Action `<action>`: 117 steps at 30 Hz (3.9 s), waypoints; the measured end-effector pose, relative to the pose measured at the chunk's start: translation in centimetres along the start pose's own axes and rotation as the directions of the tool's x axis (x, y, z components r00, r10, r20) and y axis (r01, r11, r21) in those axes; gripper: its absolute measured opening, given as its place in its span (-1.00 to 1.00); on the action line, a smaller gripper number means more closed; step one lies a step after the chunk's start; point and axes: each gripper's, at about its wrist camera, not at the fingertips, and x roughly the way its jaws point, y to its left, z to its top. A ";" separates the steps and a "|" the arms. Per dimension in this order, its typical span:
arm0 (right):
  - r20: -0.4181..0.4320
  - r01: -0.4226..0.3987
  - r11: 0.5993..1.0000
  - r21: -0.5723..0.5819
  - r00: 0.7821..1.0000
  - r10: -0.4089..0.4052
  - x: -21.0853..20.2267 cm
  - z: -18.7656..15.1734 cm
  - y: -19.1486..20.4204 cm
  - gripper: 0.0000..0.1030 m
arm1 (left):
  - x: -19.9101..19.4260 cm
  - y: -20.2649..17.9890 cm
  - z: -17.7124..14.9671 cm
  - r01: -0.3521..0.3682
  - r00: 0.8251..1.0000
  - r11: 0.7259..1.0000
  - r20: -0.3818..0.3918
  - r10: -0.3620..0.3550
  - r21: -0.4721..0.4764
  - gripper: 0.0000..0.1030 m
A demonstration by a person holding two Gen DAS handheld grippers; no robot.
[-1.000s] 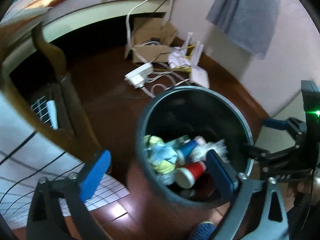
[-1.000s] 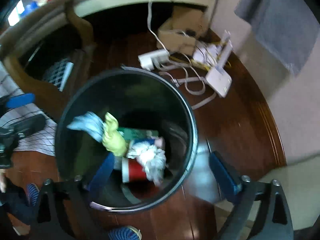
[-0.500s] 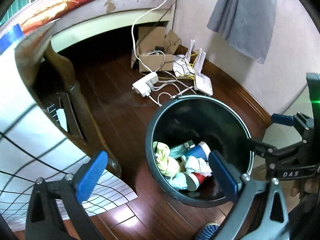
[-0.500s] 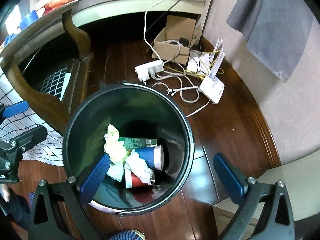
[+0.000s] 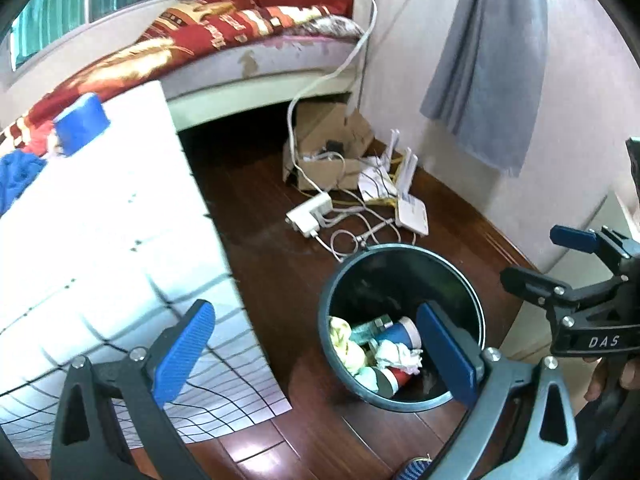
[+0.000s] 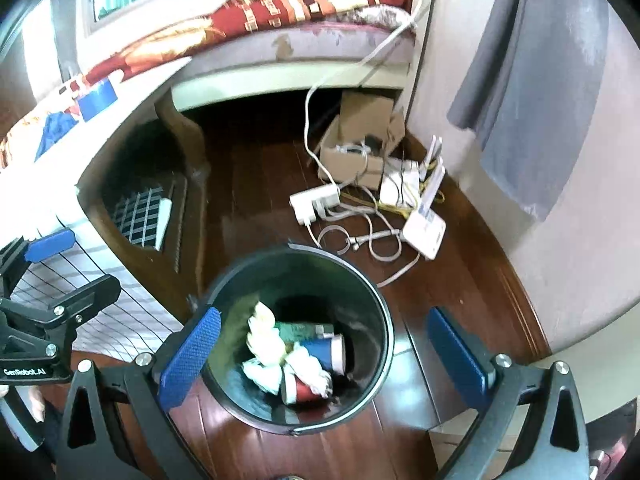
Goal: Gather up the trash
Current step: 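Move both tools back toward the mattress, then grasp the blue towel with left tool while right tool grasps blue cup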
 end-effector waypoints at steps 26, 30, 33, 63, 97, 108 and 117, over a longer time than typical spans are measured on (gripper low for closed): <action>0.157 -0.154 0.973 -0.172 0.971 0.182 -5.1 4.9 12.3 1.00 | -8.5 11.2 -1.2 -0.165 0.974 0.967 0.122 0.191 -0.195 0.97; 0.150 -0.178 0.963 -0.202 0.966 0.210 -5.4 5.2 14.3 1.00 | -9.4 12.9 -1.6 -0.189 0.968 0.956 0.121 0.220 -0.222 0.97; 0.155 -0.196 0.956 -0.217 0.960 0.232 -5.6 5.6 15.6 1.00 | -10.3 14.1 -1.9 -0.206 0.962 0.948 0.125 0.241 -0.241 0.97; 0.143 -0.266 0.885 -0.382 0.929 0.341 -2.0 15.3 29.8 1.00 | -11.5 28.3 -0.2 -0.316 0.915 0.868 0.119 0.385 -0.382 0.94; 0.000 -0.324 0.887 -0.330 0.939 0.343 13.3 26.9 31.9 0.47 | 2.8 34.9 10.8 -0.257 0.965 0.901 -0.043 0.259 -0.350 0.71; 0.019 -0.320 0.896 -0.307 0.939 0.343 11.9 26.4 30.8 0.46 | 2.3 34.7 9.8 -0.226 0.973 0.899 -0.037 0.230 -0.376 -0.26; 0.044 -0.317 0.898 -0.306 0.937 0.345 8.6 24.9 30.0 0.46 | -2.6 31.0 7.9 -0.213 0.970 0.917 0.036 0.239 -0.336 -0.29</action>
